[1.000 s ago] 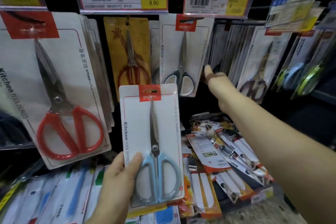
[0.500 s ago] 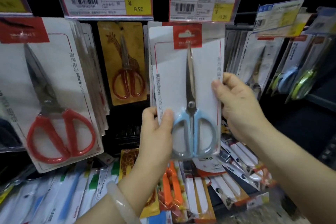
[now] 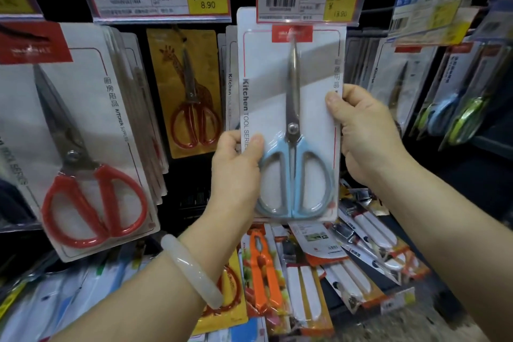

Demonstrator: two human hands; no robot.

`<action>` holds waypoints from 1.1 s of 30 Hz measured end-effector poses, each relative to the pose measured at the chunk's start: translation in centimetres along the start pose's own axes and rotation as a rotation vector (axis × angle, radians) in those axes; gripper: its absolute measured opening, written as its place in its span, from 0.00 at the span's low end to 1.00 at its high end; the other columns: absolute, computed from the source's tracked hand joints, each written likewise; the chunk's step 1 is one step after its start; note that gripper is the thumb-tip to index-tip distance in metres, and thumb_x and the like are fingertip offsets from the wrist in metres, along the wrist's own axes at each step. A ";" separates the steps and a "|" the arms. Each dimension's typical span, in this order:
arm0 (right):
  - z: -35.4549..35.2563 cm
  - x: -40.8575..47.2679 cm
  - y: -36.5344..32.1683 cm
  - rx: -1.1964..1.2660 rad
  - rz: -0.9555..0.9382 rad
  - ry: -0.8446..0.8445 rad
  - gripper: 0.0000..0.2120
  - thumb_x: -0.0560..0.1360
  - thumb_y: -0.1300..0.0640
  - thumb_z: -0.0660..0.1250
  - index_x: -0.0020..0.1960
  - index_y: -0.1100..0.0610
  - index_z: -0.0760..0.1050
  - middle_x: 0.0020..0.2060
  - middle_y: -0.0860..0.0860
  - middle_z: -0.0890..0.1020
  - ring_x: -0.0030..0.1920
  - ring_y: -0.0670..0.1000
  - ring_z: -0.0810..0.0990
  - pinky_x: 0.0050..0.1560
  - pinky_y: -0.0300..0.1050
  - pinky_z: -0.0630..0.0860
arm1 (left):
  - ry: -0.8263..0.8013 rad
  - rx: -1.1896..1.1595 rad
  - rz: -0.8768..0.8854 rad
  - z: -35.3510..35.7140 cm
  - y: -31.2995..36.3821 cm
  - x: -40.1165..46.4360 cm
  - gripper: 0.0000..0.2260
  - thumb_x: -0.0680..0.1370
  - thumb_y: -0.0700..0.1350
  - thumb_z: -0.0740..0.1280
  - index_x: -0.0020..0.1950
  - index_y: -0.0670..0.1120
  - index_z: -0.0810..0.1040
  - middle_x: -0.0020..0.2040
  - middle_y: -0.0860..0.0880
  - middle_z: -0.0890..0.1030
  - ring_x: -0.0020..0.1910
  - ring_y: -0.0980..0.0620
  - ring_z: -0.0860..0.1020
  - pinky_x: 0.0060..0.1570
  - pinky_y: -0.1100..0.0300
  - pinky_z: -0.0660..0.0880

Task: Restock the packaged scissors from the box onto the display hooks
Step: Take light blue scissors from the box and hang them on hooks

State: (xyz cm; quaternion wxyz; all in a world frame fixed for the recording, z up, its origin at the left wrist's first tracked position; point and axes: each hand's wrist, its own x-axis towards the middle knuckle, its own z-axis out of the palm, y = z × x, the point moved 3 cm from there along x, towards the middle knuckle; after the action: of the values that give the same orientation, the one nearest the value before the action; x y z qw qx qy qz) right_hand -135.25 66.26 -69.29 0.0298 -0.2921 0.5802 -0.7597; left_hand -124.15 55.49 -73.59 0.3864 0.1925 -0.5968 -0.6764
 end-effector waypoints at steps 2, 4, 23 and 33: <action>0.2 0.1 0.1 -0.022 -0.003 0.017 0.09 0.79 0.62 0.60 0.42 0.53 0.74 0.38 0.50 0.81 0.39 0.48 0.79 0.50 0.48 0.79 | 0.034 -0.030 0.001 0.0 -0.2 0.1 0.04 0.78 0.43 0.64 0.43 0.49 0.73 0.39 0.51 0.80 0.39 0.52 0.78 0.46 0.51 0.78; 0.4 0.5 0.6 -0.037 0.030 0.022 0.09 0.79 0.62 0.60 0.42 0.54 0.74 0.40 0.53 0.80 0.43 0.51 0.78 0.55 0.53 0.77 | 0.054 -0.035 -0.014 0.0 -0.6 0.2 0.06 0.78 0.42 0.64 0.42 0.49 0.74 0.38 0.51 0.80 0.39 0.51 0.79 0.48 0.49 0.78; -7.1 -1.9 6.0 -0.834 0.324 -0.178 0.16 0.79 0.50 0.60 0.60 0.59 0.75 0.52 0.53 0.78 0.52 0.50 0.76 0.55 0.40 0.73 | -0.159 0.662 -0.280 1.6 -8.0 -1.4 0.25 0.78 0.49 0.62 0.72 0.41 0.64 0.66 0.41 0.72 0.65 0.41 0.71 0.64 0.53 0.69; -29.0 -18.4 7.4 -1.188 0.841 -0.206 0.10 0.76 0.58 0.64 0.44 0.65 0.78 0.38 0.58 0.78 0.41 0.55 0.76 0.43 0.44 0.73 | -0.758 0.578 -0.484 11.1 -14.9 -17.8 0.04 0.78 0.44 0.64 0.51 0.47 0.77 0.48 0.46 0.75 0.41 0.51 0.72 0.38 0.60 0.68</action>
State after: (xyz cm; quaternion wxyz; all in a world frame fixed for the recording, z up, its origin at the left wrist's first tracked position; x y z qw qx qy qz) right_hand -136.11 96.00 -88.02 0.2097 -0.0817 0.9513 -0.2104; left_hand -125.38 76.07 -89.02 -0.0920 0.1653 -0.7949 -0.5765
